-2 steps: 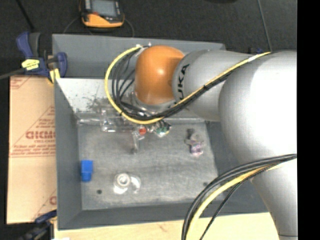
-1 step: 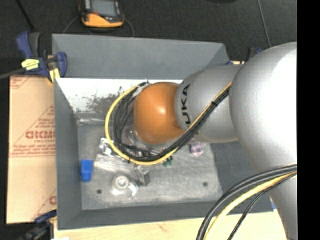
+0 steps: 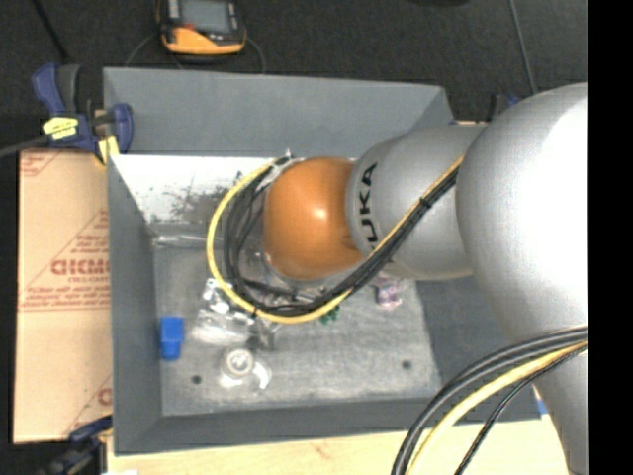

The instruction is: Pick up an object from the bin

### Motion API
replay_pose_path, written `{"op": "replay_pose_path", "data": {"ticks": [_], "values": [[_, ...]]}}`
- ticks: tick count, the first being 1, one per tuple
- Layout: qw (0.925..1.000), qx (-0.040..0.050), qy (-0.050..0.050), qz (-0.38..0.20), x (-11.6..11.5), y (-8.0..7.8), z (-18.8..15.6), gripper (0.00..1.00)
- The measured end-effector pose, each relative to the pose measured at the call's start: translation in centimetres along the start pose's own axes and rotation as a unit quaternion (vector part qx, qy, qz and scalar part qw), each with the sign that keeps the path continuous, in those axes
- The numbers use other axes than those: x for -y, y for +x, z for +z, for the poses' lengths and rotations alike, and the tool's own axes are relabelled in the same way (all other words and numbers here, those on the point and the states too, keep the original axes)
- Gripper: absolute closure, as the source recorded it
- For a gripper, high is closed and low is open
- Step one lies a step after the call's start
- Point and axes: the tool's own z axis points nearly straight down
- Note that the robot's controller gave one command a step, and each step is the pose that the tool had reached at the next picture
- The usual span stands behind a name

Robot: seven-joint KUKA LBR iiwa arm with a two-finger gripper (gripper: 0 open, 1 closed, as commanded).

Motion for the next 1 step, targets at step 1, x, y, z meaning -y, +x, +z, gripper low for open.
{"op": "replay_pose_path", "data": {"ticks": [1], "values": [[0.9999, -0.0102, -0.001, 0.000, 1.33, -0.69, -11.09, 1.00]]}}
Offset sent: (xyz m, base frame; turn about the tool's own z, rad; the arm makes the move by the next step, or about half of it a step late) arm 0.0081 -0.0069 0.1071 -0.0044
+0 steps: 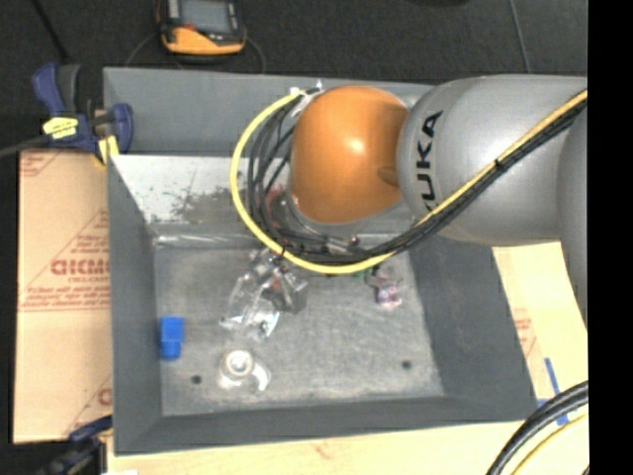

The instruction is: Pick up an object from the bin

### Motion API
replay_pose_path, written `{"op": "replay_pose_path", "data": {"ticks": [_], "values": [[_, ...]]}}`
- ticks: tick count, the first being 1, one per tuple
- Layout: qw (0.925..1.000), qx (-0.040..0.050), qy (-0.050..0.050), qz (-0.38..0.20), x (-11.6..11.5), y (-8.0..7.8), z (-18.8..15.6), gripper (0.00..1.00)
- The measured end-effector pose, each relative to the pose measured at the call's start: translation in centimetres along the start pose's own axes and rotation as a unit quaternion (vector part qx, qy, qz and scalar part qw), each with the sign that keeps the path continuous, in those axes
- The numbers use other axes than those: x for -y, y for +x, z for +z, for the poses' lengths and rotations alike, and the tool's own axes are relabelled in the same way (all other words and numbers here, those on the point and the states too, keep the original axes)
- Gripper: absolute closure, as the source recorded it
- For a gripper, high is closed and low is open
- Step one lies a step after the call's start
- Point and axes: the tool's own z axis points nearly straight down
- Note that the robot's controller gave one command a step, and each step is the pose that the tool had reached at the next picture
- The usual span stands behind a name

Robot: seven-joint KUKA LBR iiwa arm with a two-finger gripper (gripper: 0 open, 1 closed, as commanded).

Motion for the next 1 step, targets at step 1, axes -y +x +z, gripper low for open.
{"op": "replay_pose_path", "data": {"ticks": [1], "values": [[0.9820, -0.0013, -0.001, -0.189, 2.81, 1.47, -5.53, 1.00]]}}
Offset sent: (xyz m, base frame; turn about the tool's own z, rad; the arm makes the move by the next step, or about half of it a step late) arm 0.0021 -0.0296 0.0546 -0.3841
